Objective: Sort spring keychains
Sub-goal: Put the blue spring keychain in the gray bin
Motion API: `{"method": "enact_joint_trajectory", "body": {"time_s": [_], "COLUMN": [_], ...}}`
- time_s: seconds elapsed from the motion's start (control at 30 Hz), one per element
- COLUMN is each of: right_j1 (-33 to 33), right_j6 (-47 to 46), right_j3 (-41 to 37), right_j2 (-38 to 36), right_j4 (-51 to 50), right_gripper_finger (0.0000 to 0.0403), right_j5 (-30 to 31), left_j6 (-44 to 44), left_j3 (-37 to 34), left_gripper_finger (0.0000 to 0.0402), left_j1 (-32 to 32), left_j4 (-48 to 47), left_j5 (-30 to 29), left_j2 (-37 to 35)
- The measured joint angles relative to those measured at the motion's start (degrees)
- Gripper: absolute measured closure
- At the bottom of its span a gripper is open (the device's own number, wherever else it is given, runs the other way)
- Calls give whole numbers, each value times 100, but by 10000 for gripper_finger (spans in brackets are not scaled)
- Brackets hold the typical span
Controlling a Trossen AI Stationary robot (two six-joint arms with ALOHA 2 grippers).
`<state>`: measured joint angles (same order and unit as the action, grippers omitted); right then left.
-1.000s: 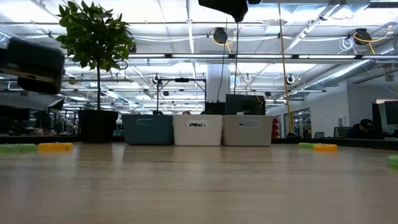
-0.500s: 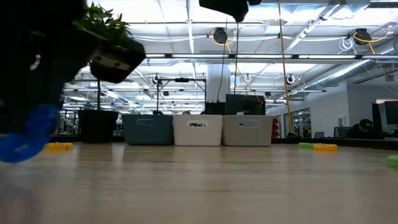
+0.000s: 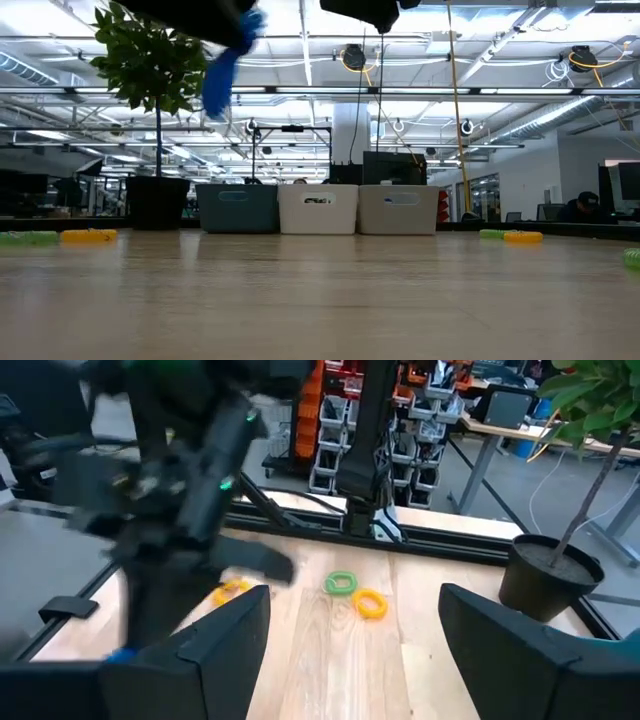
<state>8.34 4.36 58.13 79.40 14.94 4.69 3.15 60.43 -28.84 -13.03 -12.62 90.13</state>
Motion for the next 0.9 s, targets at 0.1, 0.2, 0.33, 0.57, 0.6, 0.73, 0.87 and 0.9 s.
{"method": "enact_joint_trajectory", "body": {"time_s": [0.1, 0.2, 0.33, 0.57, 0.6, 0.73, 0.87, 0.9], "right_j1": [0, 0, 0, 0, 0, 0, -49, -60], "right_j6": [1, 0, -2, -2, -4, -30, 1, 33], "right_j3": [0, 0, 0, 0, 0, 0, 0, 0], "right_j2": [0, -2, -2, -2, -2, -2, -2, -2], "right_j4": [20, 41, 105, 245, 283, 570, 936, 1033], "right_gripper_finger": [124, 124, 124, 124, 124, 124, 124, 124], "right_j5": [0, -2, -24, -24, -25, -24, 5, 9], "left_j6": [116, 177, 314, 555, 628, 1002, 1258, 1309], "left_j3": [-88, -276, -362, -338, -340, -344, -338, -335], "left_gripper_finger": [392, 392, 392, 392, 392, 392, 392, 392], "left_j1": [121, 221, 388, 783, 833, 1036, 1211, 1271], "left_j4": [413, 518, 781, 1175, 1264, 1655, 2136, 2277], "left_j5": [-156, -478, -716, -916, -946, -953, -927, -874], "left_j2": [-341, -792, -1277, -1850, -1908, -2141, -2279, -2281]}}
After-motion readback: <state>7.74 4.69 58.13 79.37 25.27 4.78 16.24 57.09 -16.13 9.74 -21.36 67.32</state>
